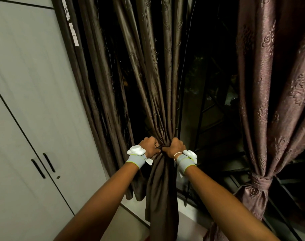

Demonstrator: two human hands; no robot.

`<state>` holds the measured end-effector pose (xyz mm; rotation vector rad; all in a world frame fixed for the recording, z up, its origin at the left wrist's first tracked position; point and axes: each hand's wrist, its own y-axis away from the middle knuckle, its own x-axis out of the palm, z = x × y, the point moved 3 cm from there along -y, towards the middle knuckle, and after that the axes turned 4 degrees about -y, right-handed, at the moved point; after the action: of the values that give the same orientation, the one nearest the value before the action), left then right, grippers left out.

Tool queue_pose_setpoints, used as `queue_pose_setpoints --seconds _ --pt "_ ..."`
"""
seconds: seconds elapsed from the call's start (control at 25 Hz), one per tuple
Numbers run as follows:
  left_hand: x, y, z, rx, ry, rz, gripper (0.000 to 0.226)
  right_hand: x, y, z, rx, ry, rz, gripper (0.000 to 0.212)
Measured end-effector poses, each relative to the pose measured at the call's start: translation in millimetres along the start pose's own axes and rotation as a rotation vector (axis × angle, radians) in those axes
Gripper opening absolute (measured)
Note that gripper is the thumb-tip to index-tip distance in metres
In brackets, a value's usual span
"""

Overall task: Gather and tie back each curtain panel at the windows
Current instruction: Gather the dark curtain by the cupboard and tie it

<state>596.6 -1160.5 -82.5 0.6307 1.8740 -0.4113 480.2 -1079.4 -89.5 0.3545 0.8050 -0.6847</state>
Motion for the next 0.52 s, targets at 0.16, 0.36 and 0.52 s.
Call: queue_pose_setpoints --seconds 0.16,0.36,0.52 --pt "1.7 1.3 -9.6 -0.046 0.129 -0.092 0.028 4.4 4.9 0.3 -0.082 0.060 -0.079 0.050" --pt "-0.2 1.2 -19.6 -0.104 0.124 -0.131 0.039 10.0 8.6 2.6 -0.088 0.013 -0.107 0.039" --pt "-1.1 1.0 -24.3 -0.089 0.017 -0.109 0.053 8.2 5.6 0.7 -0.103 0.008 -0.078 0.042"
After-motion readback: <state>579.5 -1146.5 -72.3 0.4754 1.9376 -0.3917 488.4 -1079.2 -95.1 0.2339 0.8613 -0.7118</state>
